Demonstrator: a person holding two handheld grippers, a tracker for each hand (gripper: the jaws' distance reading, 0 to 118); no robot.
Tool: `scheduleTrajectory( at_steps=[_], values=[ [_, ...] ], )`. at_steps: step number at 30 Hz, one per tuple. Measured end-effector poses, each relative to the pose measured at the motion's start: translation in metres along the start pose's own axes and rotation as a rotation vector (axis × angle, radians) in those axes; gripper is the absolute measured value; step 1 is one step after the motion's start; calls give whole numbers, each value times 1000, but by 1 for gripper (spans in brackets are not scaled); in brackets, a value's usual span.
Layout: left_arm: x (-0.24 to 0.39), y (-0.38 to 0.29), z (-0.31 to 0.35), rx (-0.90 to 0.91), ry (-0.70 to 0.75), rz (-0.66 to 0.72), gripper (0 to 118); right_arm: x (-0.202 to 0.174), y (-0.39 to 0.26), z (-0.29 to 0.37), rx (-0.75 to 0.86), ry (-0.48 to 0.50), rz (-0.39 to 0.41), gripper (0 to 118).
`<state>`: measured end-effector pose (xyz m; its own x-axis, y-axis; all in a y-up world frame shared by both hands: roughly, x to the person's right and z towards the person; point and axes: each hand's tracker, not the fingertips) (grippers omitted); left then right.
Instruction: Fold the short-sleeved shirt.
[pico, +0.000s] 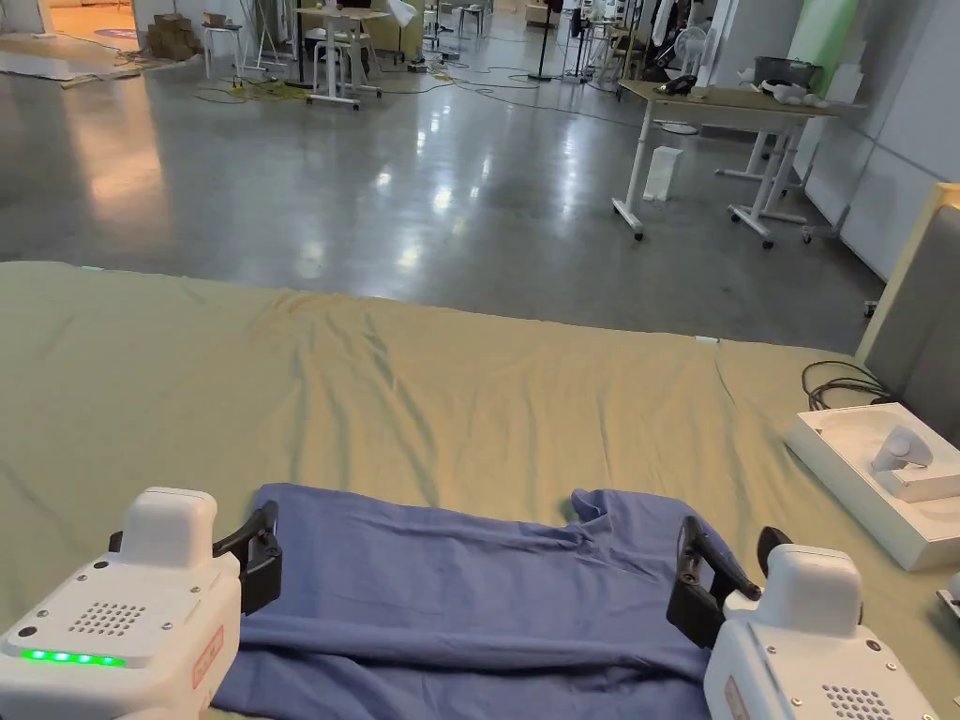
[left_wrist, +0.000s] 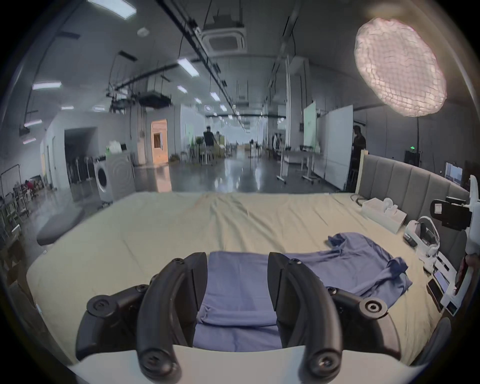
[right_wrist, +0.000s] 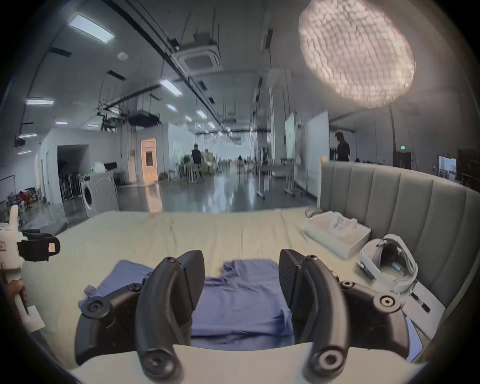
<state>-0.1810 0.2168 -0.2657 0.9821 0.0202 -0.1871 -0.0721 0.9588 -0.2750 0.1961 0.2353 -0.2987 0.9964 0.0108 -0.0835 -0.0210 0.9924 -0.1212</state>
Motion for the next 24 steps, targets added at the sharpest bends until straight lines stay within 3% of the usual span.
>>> scheduleTrajectory(
  at_steps=[1, 5, 7, 14, 24],
  values=[
    [3, 2, 6, 5, -1, 2, 49, -4, 2, 7, 17, 4, 7, 57],
    [8, 5, 21, 4, 24, 17, 7, -17, 5, 21, 41, 11, 45, 14],
    [5, 3, 29, 5, 13, 27, 2, -21, 6, 25, 36, 14, 37, 2],
    [-13, -14, 40, -78, -2, 58, 1, -21, 0, 33, -7, 14, 38, 0],
    [-91, -69, -45, -541, 90, 121, 3, -10, -13, 22, -86, 7, 22, 0]
  ],
)
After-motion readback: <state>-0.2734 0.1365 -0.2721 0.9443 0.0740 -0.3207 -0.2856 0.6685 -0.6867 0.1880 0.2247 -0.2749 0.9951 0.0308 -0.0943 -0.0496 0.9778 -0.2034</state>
